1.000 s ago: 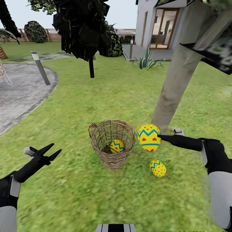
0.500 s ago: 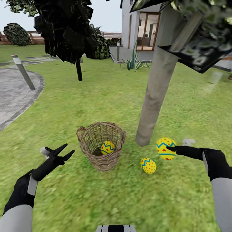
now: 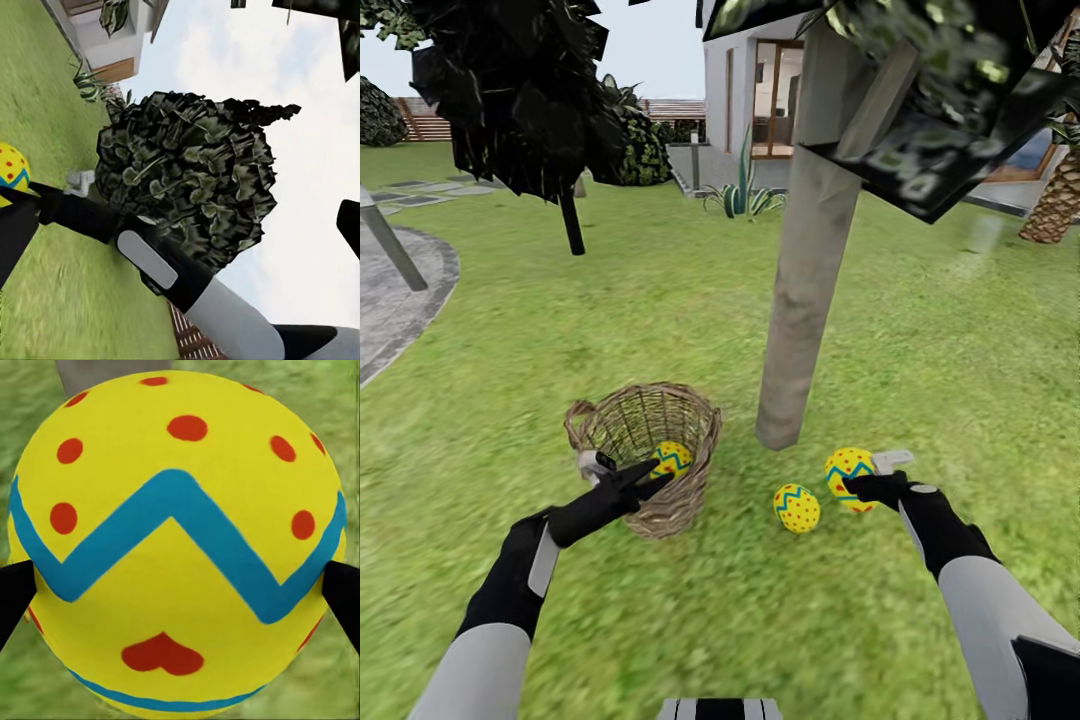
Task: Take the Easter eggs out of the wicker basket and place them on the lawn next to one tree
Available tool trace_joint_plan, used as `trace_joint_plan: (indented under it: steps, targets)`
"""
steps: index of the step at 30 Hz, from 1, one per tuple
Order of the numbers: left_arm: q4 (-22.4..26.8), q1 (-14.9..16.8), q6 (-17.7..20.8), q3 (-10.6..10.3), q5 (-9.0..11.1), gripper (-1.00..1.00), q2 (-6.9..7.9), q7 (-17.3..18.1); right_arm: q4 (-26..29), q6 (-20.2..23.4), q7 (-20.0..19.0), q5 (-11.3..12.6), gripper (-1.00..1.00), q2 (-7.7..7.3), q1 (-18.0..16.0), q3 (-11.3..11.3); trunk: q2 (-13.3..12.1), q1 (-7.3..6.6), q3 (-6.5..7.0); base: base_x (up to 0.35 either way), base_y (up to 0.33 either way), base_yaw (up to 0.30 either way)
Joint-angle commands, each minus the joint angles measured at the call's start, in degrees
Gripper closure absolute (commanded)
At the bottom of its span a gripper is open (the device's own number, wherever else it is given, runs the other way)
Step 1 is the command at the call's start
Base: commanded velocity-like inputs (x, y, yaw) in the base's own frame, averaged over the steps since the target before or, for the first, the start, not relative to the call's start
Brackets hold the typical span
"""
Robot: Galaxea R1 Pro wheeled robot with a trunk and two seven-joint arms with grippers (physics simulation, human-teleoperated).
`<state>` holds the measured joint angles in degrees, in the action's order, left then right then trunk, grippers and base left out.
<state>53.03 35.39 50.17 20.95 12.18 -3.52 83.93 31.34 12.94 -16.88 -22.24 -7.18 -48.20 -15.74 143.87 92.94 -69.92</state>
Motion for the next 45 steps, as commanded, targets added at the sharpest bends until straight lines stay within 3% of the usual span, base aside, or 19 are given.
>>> trace_joint_plan:
  steps: [1, 4, 6, 11, 12, 15, 16, 18, 21, 26, 30, 32, 34, 36, 42, 45]
  targets:
    - [0.31, 0.05, 0.62, 0.1, -0.22, -1.0, -0.16, 0.27, -0.15, -0.42, -0.35, -0.73, 1.0, 0.06, -0.04, -0.33, 0.02, -0.01, -0.05, 0.093, -0.229, -0.001]
    - [0.55, 0.04, 0.63, -0.88, -0.22, -1.0, -0.46, 0.35, -0.59, -1.03, 0.36, -0.85, 1.0, 0.06, 0.02, -0.28, 0.02, -0.01, -0.05, 0.126, -0.259, 0.0]
    - [0.58, 0.03, 0.76, -3.47, -0.22, -1.0, -0.83, 0.35, -0.77, -1.09, 1.32, -0.87, 1.0, 0.06, 0.0, -0.26, 0.02, -0.01, -0.05, 0.068, -0.108, 0.0]
    - [0.49, 0.04, 0.8, -6.59, -0.21, -1.0, -2.37, 0.29, -0.92, -1.17, 2.13, -0.83, 1.0, 0.15, 0.03, -0.04, 0.02, -0.01, -0.05, 0.008, -0.012, 0.0]
    - [0.47, 0.03, 0.83, -7.04, -0.2, -1.0, -2.41, 0.28, -0.94, -1.08, 3.75, -0.82, 1.0, 0.71, 0.0, 0.49, 0.02, -0.01, -0.05, 0.0, 0.0, 0.0]
    - [0.41, 0.03, 0.89, -7.53, -0.15, -1.0, -2.53, 0.27, -6.74, -1.17, 19.85, -0.72, 1.0, 4.86, -1.35, 5.29, 0.02, -0.01, -0.05, 0.017, -0.014, 0.0]
    - [0.38, 0.03, 0.87, -7.56, -0.14, -1.0, -2.54, 0.27, -9.6, -1.3, 23.46, -0.65, 1.0, 6.09, -2.98, 7.04, 0.02, -0.01, -0.05, 0.144, -0.124, 0.0]
    - [0.23, 0.03, 0.82, -7.59, -0.14, -1.0, -2.61, 0.27, -13.91, -1.4, 26.55, -0.55, 1.0, 8.21, -5.47, 8.84, 0.02, -0.01, -0.05, 0.218, -0.188, 0.0]
    - [0.12, 0.03, 0.81, -7.61, -0.16, -1.0, -3.06, 0.27, -15.62, -1.49, 27.27, -0.65, 1.0, 10.33, -6.13, 9.35, 0.02, -0.01, -0.05, 0.111, -0.094, 0.0]
    - [0.14, 0.03, 0.69, -8.68, 0.16, -1.0, -3.27, 0.64, -16.28, -1.75, 27.37, -0.53, 1.0, 10.24, -6.2, 9.33, 0.02, -0.01, -0.05, 0.007, -0.006, 0.0]
    - [0.06, 0.03, 0.66, -9.46, 1.56, -1.0, -3.4, 0.62, -16.27, -2.45, 27.36, -0.53, 1.0, 10.18, -6.22, 9.33, 0.07, 0.1, -0.93, 0.0, 0.0, 0.0]
    - [0.11, 0.03, 0.78, -14.32, 1.69, -1.0, -4.17, 0.33, -16.25, -2.56, 27.34, -0.58, 1.0, 10.43, -6.21, 9.33, 0.1, 0.15, -1.38, 0.0, 0.0, 0.0]
    - [0.34, 0.03, 0.8, -17.82, 2.95, -1.0, -4.48, 0.28, -16.23, -2.64, 27.34, -0.58, 1.0, 10.46, -6.21, 9.33, 0.13, 0.2, -1.82, 0.0, 0.0, 0.0]
    - [0.4, 0.03, 0.73, -18.89, 4.65, -1.0, -4.55, 0.2, -16.29, -2.66, 27.33, -0.6, 1.0, 10.52, -6.21, 9.33, 0.15, 0.25, -2.26, 0.0, 0.0, 0.0]
    - [0.05, 0.03, 0.72, -20.03, 5.06, -1.0, -4.66, 0.0, -16.31, -4.34, 27.35, -0.6, 1.0, 10.55, -6.21, 9.33, 0.23, 0.41, -3.59, 0.0, 0.0, 0.0]
    - [-0.02, 0.03, 0.72, -20.07, 5.13, -1.0, -4.67, -1.7, -16.36, -5.02, 27.34, -0.69, 1.0, 10.53, -6.21, 9.33, 0.27, 0.48, -4.26, 0.0, 0.0, 0.0]
